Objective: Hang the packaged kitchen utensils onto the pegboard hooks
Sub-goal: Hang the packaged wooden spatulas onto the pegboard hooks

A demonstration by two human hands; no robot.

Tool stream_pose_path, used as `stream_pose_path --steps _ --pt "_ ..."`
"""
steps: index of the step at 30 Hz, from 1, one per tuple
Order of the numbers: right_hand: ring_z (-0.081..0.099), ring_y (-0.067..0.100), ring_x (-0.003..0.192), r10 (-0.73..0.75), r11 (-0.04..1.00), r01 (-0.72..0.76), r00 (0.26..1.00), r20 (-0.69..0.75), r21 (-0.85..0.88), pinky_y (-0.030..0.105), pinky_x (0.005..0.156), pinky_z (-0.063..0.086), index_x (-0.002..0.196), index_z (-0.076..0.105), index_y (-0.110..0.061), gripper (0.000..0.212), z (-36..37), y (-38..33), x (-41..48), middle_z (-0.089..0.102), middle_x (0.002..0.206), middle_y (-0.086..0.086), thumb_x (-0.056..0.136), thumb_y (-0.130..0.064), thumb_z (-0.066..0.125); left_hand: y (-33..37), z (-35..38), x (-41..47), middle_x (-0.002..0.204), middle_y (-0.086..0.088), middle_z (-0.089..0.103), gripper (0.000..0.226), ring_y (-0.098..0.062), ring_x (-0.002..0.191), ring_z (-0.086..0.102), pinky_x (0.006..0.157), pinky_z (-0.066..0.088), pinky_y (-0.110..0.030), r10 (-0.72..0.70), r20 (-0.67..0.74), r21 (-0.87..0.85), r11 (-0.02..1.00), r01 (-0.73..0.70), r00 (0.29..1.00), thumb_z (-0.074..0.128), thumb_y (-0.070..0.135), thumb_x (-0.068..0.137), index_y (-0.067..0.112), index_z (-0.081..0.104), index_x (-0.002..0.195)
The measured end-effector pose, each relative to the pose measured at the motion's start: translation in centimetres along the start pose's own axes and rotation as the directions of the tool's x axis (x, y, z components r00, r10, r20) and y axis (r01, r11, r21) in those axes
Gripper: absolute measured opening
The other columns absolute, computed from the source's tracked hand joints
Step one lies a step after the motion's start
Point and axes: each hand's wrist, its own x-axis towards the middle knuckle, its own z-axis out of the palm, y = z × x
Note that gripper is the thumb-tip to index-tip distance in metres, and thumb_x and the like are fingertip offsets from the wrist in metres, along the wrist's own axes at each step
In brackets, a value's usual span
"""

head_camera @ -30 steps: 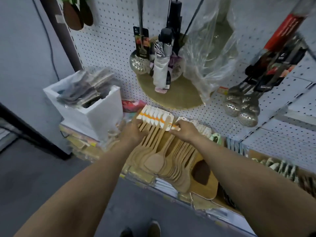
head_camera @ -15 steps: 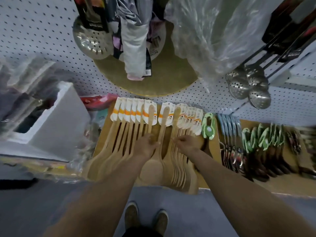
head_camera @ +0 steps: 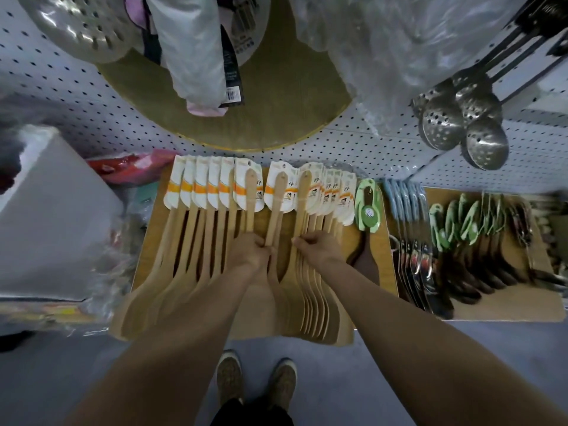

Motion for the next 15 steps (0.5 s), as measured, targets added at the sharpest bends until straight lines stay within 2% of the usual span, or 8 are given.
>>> stream_pose_path --steps 3,5,7,10,13,15 --pt "0.063 0.02 0.103 0.033 0.999 -0.033 0.999 -0.041 0.011 0.026 0.077 0.042 0.118 0.068 -0.015 0.042 0.6 -0.4 0.5 0.07 0.112 0.003 0.089 -0.045 0.071 -1.2 -0.8 -0.3 0.094 -0.002 0.072 0.014 -0.02 0.091 0.07 0.088 0.056 -0.034 -0.076 0.052 -0.23 0.969 0.086 0.996 0.075 0.017 0.086 0.01 0.068 0.096" --pt "0.062 0.019 0.093 0.037 0.999 -0.038 0.997 -0.065 -0.013 0.027 0.07 0.042 0.11 0.067 -0.014 0.039 1.0 -0.5 0.6 0.066 0.096 0.0 0.087 -0.045 0.074 -2.1 -1.3 -0.7 0.095 -0.009 0.074 0.01 -0.018 0.082 0.073 0.08 0.059 -0.034 -0.088 0.103 -0.366 0.923 0.12 0.991 0.073 0.008 0.087 0.01 0.067 0.094" --pt "0.059 0.02 0.086 0.042 0.998 -0.046 0.995 -0.093 -0.035 0.028 0.065 0.04 0.102 0.061 -0.014 0.039 1.5 -0.5 0.8 0.06 0.086 -0.002 0.085 -0.045 0.076 -2.9 -1.7 -1.2 0.098 -0.012 0.073 0.015 -0.017 0.079 0.074 0.068 0.058 -0.027 -0.072 0.131 -0.456 0.881 0.124 0.989 0.073 0.004 0.086 0.005 0.064 0.099" --pt "0.055 0.016 0.076 0.036 0.997 -0.046 0.99 -0.14 -0.065 0.027 0.06 0.038 0.094 0.062 -0.014 0.031 1.9 -0.5 1.0 0.059 0.08 -0.002 0.086 -0.04 0.076 -3.7 -2.2 -1.6 0.1 -0.014 0.073 0.023 -0.017 0.078 0.075 0.06 0.056 -0.021 -0.042 0.166 -0.532 0.838 0.126 0.985 0.072 0.001 0.086 -0.001 0.062 0.106" --pt "0.051 0.01 0.062 0.077 0.995 -0.084 0.988 -0.131 -0.051 0.024 0.047 0.033 0.082 0.063 -0.015 0.021 1.8 -0.8 1.2 0.057 0.07 -0.003 0.087 -0.034 0.073 -4.3 -2.3 -2.0 0.101 -0.016 0.074 0.025 -0.021 0.081 0.076 0.063 0.058 -0.025 -0.037 0.193 -0.57 0.809 0.143 0.98 0.072 0.0 0.086 -0.003 0.061 0.108" --pt "0.057 0.015 0.063 0.111 0.994 -0.112 0.988 -0.108 -0.003 0.023 0.046 0.036 0.077 0.063 -0.015 0.019 1.3 -0.7 1.4 0.061 0.07 0.0 0.085 -0.03 0.071 -4.4 -2.4 -2.6 0.1 -0.017 0.074 0.026 -0.023 0.083 0.076 0.067 0.059 -0.029 -0.026 0.197 -0.582 0.802 0.138 0.98 0.072 0.0 0.085 -0.002 0.06 0.108"
